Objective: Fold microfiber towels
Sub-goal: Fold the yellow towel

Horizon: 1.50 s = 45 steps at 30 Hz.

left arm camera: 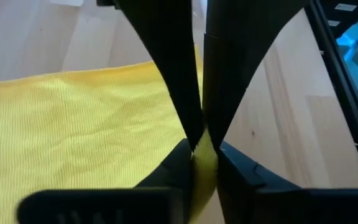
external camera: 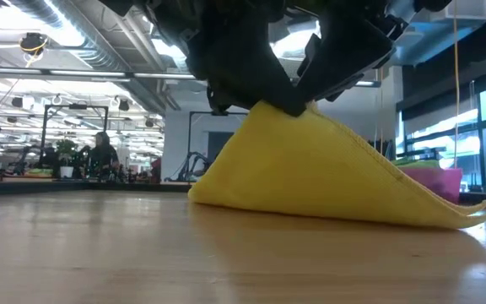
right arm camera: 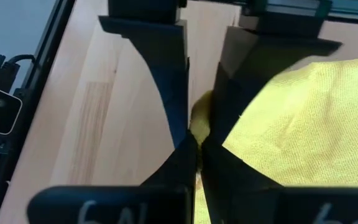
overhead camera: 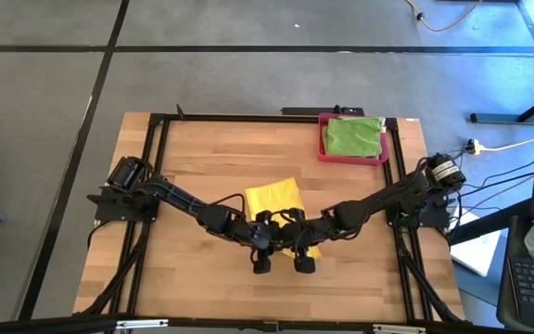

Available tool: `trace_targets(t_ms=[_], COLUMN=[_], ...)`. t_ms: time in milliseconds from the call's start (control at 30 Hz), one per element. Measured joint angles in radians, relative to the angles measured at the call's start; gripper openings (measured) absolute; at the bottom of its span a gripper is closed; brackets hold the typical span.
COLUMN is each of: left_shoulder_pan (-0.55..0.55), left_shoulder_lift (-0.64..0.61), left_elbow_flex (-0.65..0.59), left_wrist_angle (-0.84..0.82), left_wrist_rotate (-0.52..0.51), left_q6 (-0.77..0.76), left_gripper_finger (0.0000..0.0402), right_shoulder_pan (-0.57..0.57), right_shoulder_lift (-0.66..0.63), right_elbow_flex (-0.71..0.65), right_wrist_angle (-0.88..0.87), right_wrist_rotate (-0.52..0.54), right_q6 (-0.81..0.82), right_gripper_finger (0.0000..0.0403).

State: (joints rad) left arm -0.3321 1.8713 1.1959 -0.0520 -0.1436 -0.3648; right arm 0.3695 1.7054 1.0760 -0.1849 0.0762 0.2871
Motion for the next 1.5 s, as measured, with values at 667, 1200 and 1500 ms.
trace_targets(t_ms=[667, 1200, 1500], left_shoulder_pan=[0.003, 0.016, 0.017], left_shoulder_lift=[0.0, 0.0, -0.001], left_elbow_flex=[-0.001, -0.001, -0.001], left_wrist_angle=[-0.063, -0.041, 0.024], left_wrist_rotate=[-0.004, -0.055, -0.092], left_q6=[-0.083, -0.165, -0.232], left_gripper_finger=[0.0001, 0.0, 0.0], right_shoulder_pan=[0.028, 0.223, 0.245], right_shoulder_lift=[-0.028, -0.024, -0.024], right_elbow_flex=[-0.021, -0.234, -0.289], right_wrist_angle=[-0.077, 0.056, 0.097], right_wrist_rotate=[-0.017, 0.153, 0.244], right_q6=[0.11, 0.282, 0.362], right_gripper_finger=[0.0148, 0.0234, 0.0208])
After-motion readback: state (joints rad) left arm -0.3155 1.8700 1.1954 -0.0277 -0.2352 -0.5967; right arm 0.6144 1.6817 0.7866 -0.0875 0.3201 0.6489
